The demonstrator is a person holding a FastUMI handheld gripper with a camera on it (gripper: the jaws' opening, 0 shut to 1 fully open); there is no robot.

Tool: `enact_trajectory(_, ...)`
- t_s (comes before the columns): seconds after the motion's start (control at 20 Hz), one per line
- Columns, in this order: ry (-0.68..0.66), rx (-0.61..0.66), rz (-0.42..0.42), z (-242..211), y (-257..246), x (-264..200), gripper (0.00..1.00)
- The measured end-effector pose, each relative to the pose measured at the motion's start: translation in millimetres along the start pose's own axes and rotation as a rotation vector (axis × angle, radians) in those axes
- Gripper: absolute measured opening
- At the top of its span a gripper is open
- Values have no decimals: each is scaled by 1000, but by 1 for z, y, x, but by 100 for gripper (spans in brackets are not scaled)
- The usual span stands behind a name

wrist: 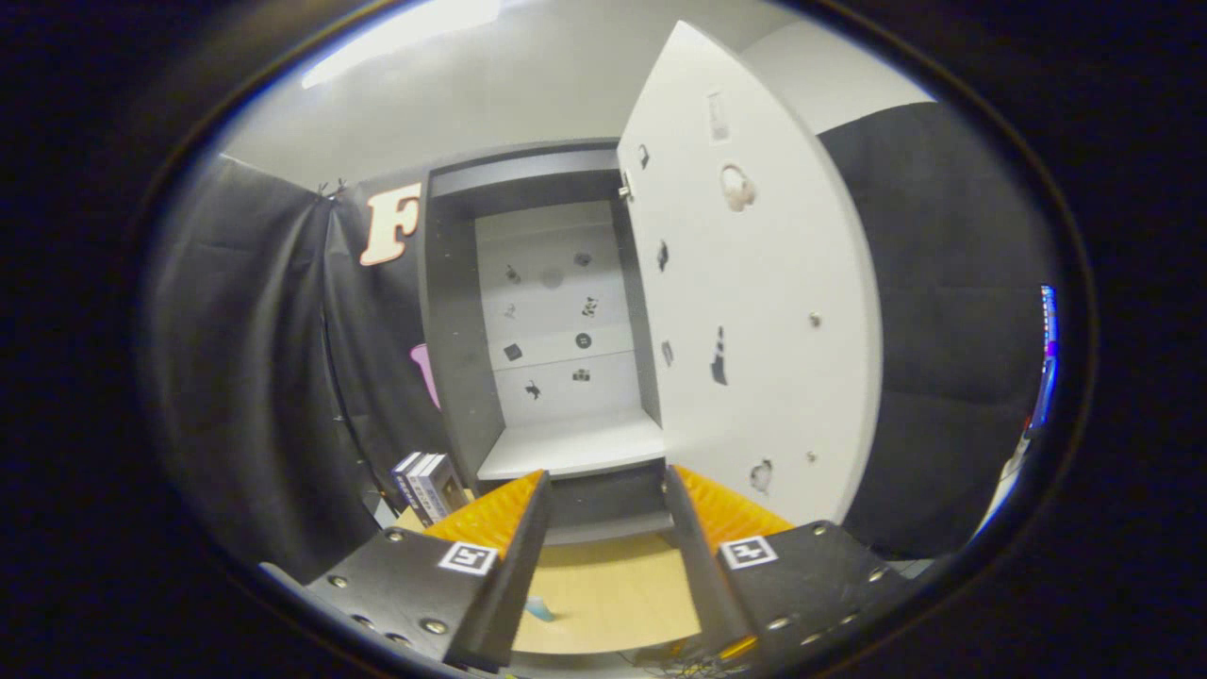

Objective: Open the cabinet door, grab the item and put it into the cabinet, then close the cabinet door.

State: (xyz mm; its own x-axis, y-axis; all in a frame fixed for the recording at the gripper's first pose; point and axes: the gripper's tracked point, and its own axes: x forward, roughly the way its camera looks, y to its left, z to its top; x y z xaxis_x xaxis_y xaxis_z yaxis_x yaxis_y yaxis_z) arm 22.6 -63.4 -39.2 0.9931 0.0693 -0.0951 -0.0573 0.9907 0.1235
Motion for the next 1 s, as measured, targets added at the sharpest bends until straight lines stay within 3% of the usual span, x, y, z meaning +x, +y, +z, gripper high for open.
enact_trajectory(0.1, 21, -33, 0, -26, 18, 18, 92)
enact_trajectory(0.25, 70, -63, 33, -67, 49, 42, 94)
enact_trajectory(0.3, 87, -66, 41, -83, 59, 51, 100)
enact_trajectory(1.0, 386, -117, 121, -317, 125, 120, 100)
